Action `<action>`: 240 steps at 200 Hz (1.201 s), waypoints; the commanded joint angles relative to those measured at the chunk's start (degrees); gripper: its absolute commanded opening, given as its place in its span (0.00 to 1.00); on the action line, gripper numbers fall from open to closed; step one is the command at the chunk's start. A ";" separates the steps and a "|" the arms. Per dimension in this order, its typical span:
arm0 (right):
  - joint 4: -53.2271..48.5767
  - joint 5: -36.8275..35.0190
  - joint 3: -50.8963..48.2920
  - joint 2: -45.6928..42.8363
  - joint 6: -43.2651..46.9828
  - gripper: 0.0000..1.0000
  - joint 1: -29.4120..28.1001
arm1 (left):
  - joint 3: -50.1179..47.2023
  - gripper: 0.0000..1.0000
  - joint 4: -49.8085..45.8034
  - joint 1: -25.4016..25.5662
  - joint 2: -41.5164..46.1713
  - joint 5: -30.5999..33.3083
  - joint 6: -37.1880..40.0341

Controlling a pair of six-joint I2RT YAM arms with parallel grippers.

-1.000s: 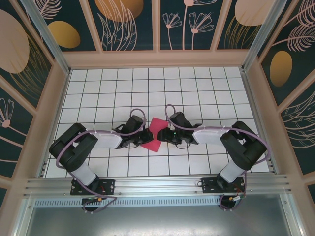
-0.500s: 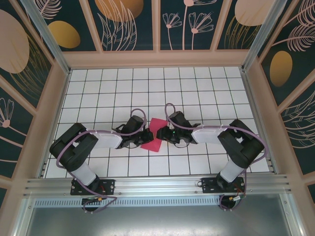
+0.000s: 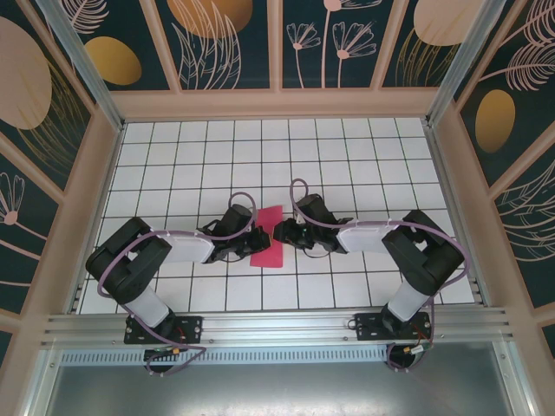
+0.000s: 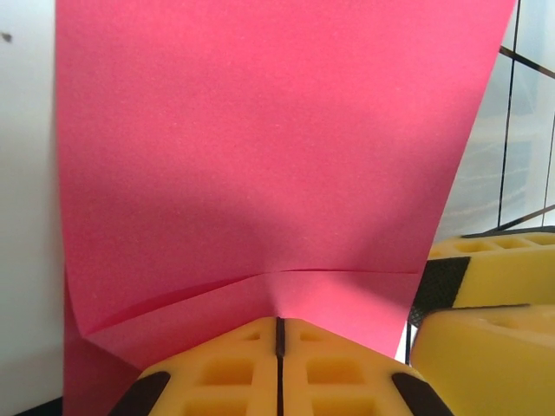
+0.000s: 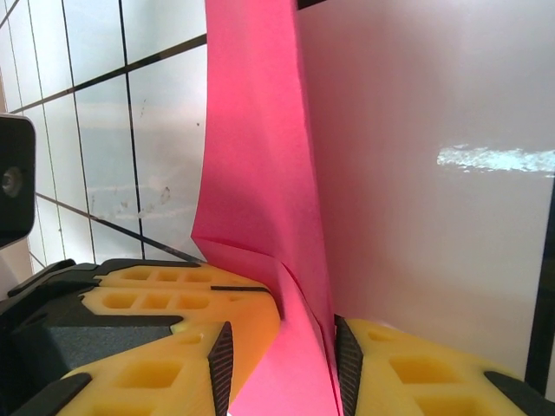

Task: Fold a paper plane with a square sheet of paper (pick it up from the middle)
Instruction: Turn over the paper at the center of the table.

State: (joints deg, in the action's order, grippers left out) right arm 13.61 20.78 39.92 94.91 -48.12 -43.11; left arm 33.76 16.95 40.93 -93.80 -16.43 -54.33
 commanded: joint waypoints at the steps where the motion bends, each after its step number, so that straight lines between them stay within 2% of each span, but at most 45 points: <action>1: 1.33 2.78 -0.03 1.90 2.67 0.39 0.49 | -0.90 0.10 1.04 0.33 1.60 0.84 -0.77; 40: 2.30 4.76 0.00 2.47 5.36 0.29 0.50 | -1.24 0.09 1.76 0.37 1.86 1.13 -1.40; 73: 2.94 4.88 0.16 2.64 5.86 0.15 0.62 | -1.19 0.10 1.92 0.34 2.21 1.32 -1.67; 83: 1.87 4.28 0.63 2.49 6.11 0.08 0.58 | -1.06 0.10 1.61 0.32 2.83 1.63 -1.80; 100: 0.33 3.09 0.89 1.33 6.79 0.05 0.57 | -1.08 0.11 1.05 0.33 5.12 3.12 -1.96; 106: -0.81 2.37 1.25 0.60 7.35 0.00 0.57 | -1.06 0.12 0.78 0.26 6.08 3.76 -2.01; 141: -12.17 -4.83 4.54 -5.80 11.74 0.00 0.69 | -0.42 0.23 -3.19 0.33 14.15 9.71 -2.10; 156: -21.36 -11.14 7.68 -9.25 14.68 0.00 0.60 | -0.48 0.26 -5.28 0.25 18.61 13.34 -1.98; 181: -42.61 -29.91 15.47 -13.17 18.07 0.00 0.42 | -1.17 0.29 -9.98 0.21 26.04 20.58 -1.70; 216: -65.89 -52.35 26.25 -11.35 18.90 0.00 -1.53 | -3.40 0.29 -13.70 -0.72 32.92 27.93 -1.72; 226: -70.18 -56.51 28.81 -9.51 18.22 0.00 -2.96 | -3.89 0.29 -14.54 -1.34 34.07 28.83 -1.84; 240: -72.81 -58.17 31.19 -6.13 18.73 0.00 -5.16 | -4.81 0.29 -15.05 -2.12 35.69 29.38 -2.12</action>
State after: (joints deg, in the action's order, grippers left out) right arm -41.36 -22.90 66.83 83.68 -30.70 -44.77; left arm 31.16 6.33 40.10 -60.34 7.84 -56.23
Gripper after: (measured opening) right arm 0.068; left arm 0.294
